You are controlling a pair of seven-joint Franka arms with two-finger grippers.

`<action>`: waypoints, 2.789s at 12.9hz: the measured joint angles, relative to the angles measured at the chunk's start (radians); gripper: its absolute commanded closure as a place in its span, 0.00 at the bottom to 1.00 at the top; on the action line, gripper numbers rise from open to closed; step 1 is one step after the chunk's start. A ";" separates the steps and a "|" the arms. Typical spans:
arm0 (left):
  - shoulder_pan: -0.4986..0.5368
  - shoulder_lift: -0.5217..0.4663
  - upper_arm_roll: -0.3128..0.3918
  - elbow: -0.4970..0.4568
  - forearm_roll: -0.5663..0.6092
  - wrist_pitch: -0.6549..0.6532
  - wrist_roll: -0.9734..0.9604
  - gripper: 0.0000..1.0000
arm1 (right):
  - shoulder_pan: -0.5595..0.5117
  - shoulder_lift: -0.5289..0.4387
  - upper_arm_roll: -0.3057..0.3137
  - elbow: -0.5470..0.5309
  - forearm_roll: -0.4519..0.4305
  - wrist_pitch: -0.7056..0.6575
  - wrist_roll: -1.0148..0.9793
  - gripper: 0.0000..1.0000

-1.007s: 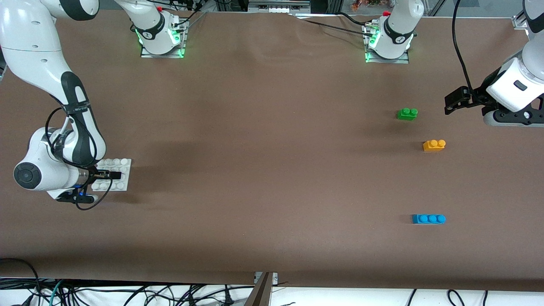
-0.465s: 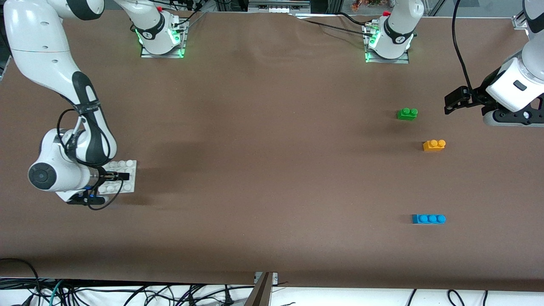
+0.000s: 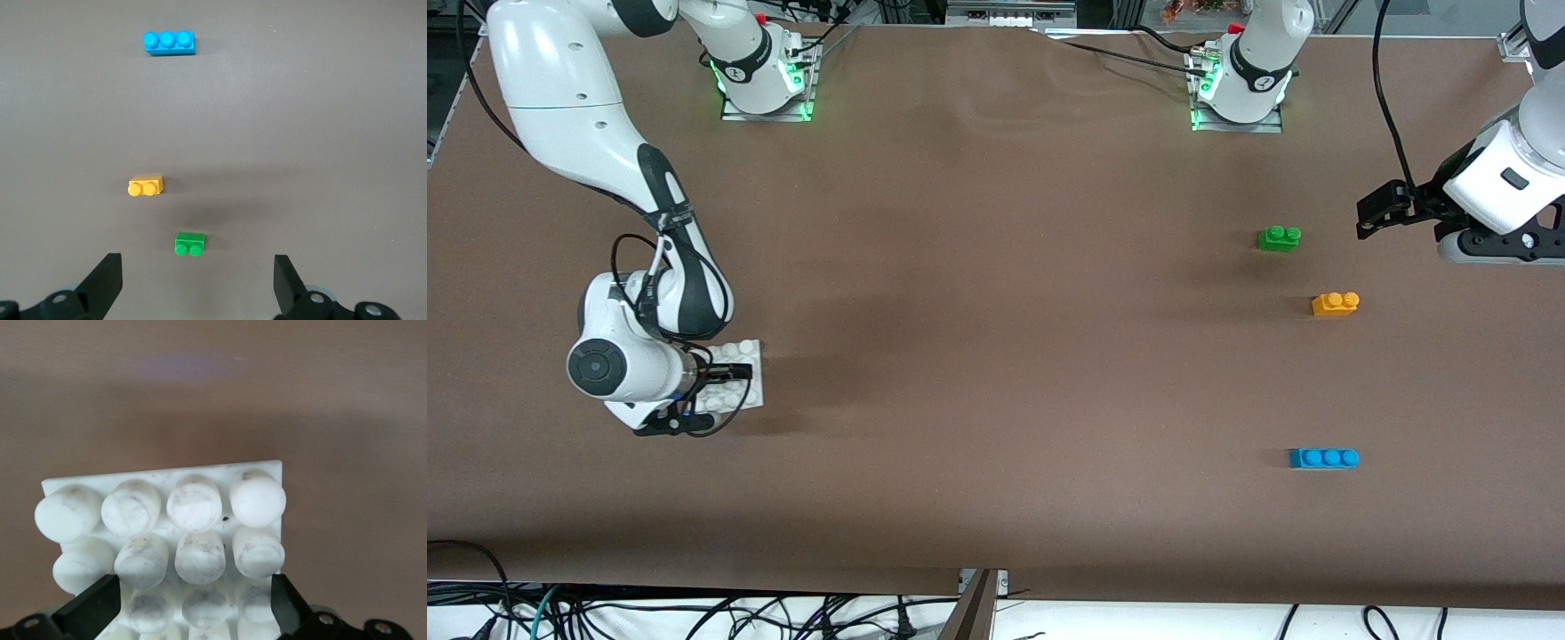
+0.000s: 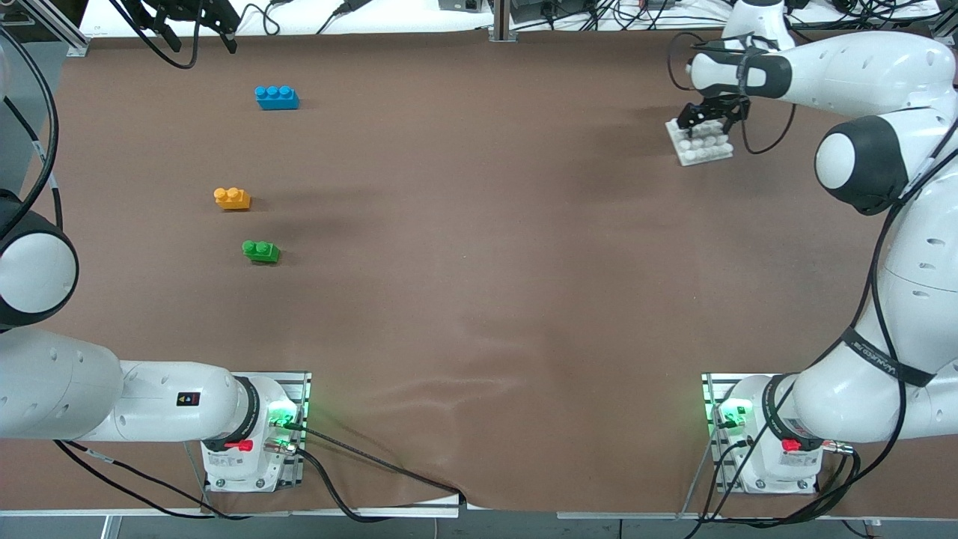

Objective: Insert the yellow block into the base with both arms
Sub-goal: 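Slide the white base plate with the right gripper toward the table middle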

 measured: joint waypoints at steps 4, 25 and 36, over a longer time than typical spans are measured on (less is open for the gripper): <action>0.000 0.000 0.000 0.000 0.000 0.000 0.000 0.00 | 0.093 0.002 0.001 -0.001 0.084 0.025 0.001 0.00; 0.000 0.000 0.000 0.000 0.000 -0.008 0.000 0.00 | 0.489 0.106 0.015 0.118 0.144 0.123 0.597 0.00; 0.000 0.000 0.001 0.000 0.000 -0.014 0.000 0.00 | 0.663 0.169 0.016 0.214 0.148 0.166 0.833 0.00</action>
